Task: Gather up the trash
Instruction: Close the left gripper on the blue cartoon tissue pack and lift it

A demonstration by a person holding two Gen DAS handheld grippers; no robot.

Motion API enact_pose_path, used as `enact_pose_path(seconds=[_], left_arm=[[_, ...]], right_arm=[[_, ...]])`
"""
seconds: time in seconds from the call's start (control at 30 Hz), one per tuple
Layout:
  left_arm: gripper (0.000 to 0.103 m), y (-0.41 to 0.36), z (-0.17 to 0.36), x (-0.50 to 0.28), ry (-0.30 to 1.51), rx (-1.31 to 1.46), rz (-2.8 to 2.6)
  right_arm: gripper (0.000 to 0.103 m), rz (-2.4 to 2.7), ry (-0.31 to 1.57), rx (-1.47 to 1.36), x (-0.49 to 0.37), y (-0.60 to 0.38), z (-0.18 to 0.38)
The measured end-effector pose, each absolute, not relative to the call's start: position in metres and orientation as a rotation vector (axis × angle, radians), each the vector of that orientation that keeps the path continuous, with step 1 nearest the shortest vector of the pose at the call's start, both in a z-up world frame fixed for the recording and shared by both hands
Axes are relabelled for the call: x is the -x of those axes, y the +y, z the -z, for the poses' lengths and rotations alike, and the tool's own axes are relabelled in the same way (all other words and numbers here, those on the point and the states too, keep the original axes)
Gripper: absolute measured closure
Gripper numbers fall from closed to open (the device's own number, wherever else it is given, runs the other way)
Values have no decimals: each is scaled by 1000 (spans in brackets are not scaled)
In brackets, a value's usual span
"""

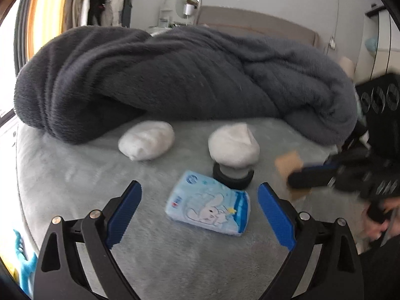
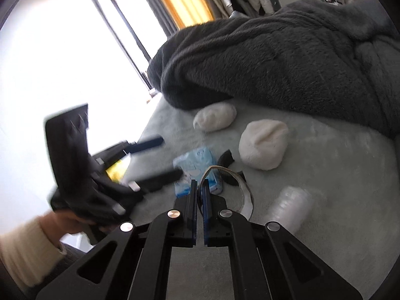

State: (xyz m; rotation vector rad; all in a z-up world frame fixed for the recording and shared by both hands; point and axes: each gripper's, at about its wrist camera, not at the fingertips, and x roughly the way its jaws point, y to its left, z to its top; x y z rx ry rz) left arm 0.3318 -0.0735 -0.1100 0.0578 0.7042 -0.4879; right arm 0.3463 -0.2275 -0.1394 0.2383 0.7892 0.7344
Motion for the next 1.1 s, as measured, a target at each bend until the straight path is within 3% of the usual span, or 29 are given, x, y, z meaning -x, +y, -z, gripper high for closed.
enact_pose_path(seconds=[0.6, 0.7, 1.1], left_arm=[[8, -102, 135, -341, 777, -165, 482], [19, -104, 138, -344, 795, -179, 461], [22, -96, 120, -330, 730, -151, 442]], right_arm=[[99, -781, 685, -493, -335, -289, 123], [99, -780, 679, -524, -334, -300, 122], [99, -751, 671, -547, -339, -289, 117]])
